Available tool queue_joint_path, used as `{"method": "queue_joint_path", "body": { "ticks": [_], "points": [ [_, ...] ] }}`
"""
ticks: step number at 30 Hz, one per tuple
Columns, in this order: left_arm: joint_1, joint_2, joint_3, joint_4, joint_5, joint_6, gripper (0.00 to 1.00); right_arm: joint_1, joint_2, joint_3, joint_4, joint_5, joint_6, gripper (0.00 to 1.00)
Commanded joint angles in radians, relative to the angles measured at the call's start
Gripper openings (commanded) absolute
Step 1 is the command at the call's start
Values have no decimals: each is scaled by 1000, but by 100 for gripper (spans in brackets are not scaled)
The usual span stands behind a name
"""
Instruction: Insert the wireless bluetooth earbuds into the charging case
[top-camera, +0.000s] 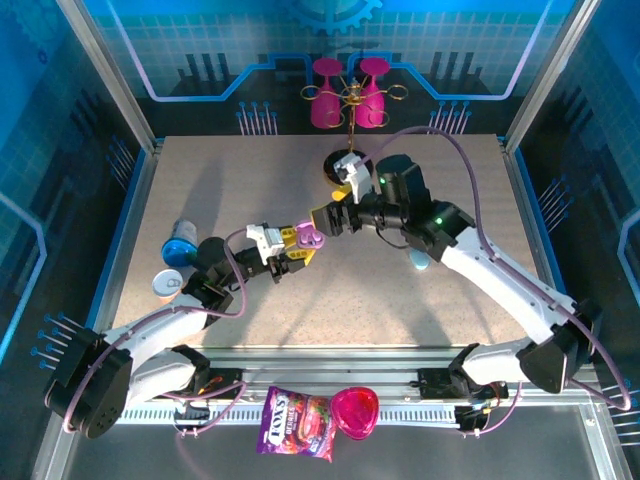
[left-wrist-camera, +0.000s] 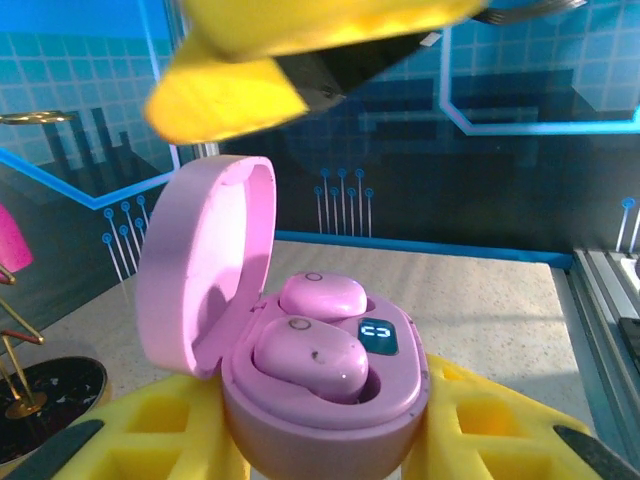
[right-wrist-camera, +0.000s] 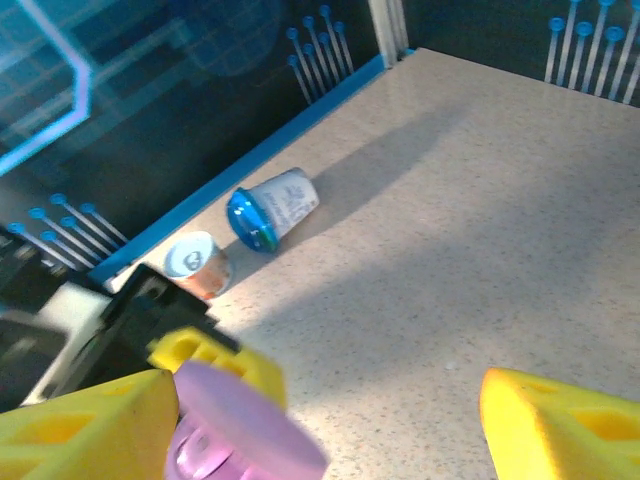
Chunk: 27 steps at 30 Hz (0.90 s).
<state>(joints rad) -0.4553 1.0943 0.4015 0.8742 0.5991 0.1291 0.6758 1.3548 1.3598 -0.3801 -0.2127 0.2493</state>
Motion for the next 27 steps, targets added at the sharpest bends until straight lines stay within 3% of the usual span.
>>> {"method": "queue_joint_path", "body": {
  "ticks": [1,8,13,20,27],
  "points": [
    [-5,-21,22,-9,70,59,27,-7,43,63,-96,45,20,78],
    [-5,-4,29,32,16,-22,27,2,39,40,-167,3,-10,77],
    [-5,1,37,36,-20,-63,27,15,-47,-69,-98,-39,10,77],
    [-5,9,29,112,2,-100,27,-59,-136,-231,175,-261,348,74],
    [-13,35,27,241,-22,-140,26,-84,-100,-356,468,-436,721,67]
  ]
}}
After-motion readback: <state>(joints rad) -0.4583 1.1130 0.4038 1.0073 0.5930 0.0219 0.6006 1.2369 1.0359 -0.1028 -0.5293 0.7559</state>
